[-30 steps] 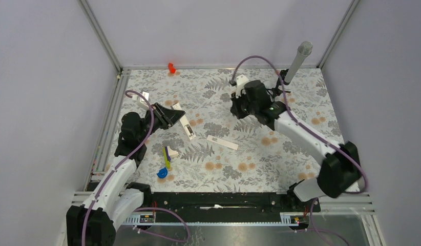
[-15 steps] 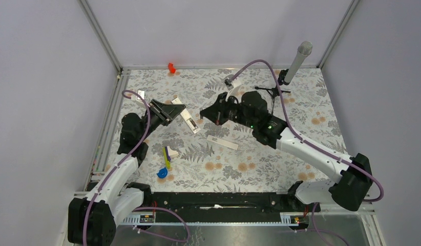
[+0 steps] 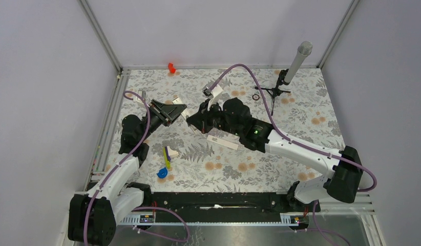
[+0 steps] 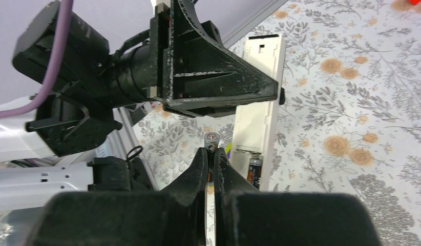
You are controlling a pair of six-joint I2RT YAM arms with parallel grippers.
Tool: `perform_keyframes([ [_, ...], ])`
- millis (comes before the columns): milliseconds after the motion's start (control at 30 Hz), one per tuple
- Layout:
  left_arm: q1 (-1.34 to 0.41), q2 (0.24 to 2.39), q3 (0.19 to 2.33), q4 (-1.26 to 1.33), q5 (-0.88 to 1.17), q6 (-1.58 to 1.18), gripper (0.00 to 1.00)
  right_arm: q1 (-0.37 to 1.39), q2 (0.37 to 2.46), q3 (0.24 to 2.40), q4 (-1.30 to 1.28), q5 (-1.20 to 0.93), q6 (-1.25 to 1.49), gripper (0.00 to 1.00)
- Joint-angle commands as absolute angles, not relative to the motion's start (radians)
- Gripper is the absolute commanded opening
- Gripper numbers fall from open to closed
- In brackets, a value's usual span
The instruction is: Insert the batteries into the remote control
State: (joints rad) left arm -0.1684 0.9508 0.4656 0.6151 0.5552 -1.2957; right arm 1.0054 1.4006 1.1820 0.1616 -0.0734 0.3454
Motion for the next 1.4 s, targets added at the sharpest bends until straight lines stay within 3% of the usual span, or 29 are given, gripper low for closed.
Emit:
perform_keyframes([
  [0, -0.166, 0.942, 0.469, 0.707, 0.582, -1.316, 0.00, 1.011, 1.406, 1.224, 0.175, -0.006, 0.258, 0.03],
  [900, -0.165, 0.954, 0.477, 0.721, 0.590, -1.331, 0.00, 1.020, 1.436, 1.245, 0.036, -0.040, 0.145, 0.04],
  [1367, -0.164, 0.956, 0.479, 0.717, 0.594, -1.322, 0.00, 1.020, 1.455, 1.299, -0.098, -0.064, 0.121, 0.15],
])
